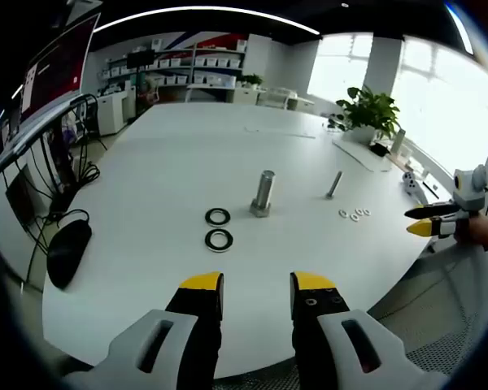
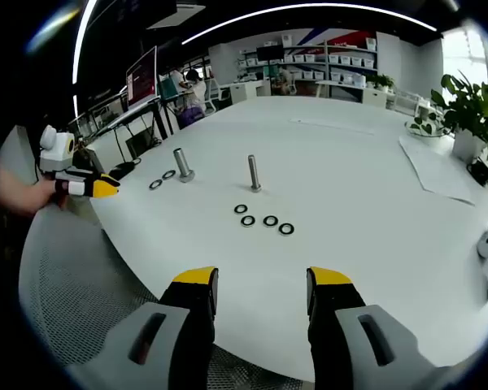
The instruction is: Place the washer onto the threaded stud by aligning its center hole with the stud, sliding it down to the base, and recovering from edge contact or off-axis alignment until the washer reaches the visible bottom stop.
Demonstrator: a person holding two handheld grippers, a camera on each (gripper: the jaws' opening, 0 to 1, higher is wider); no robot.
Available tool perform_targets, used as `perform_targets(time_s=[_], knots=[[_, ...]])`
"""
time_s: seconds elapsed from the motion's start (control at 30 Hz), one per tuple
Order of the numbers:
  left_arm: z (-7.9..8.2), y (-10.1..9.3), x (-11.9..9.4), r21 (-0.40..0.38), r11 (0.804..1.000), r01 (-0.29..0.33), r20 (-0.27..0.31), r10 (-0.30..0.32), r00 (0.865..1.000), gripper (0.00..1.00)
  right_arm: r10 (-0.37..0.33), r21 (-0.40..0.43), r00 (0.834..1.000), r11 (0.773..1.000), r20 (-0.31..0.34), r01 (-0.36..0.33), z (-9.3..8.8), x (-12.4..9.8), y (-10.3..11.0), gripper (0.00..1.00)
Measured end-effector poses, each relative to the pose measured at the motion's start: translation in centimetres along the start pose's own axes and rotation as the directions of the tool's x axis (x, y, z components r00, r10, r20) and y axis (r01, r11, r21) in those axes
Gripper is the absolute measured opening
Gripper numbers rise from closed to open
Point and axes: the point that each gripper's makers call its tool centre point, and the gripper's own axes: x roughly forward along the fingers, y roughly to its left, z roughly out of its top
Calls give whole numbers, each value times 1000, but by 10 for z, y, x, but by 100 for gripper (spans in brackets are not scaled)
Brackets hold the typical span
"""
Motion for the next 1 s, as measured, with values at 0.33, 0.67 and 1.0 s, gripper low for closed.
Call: perform_targets(time_s=[0.33,0.67,1.0], knots=[[0,0,1,0,1000,1,-1,-1,1000,31,7,-11,1000,1000,-6,-7,-1,1,2,46],[-1,-1,1,1,1000,6,-3,-6,1000,31,13,-17,1000,1000,3,-13,1,1,3,47],[-2,-1,1,2,1000,6,-8,-6,1000,30,11,-19,1000,1000,-2,-12,0,0,3,47]])
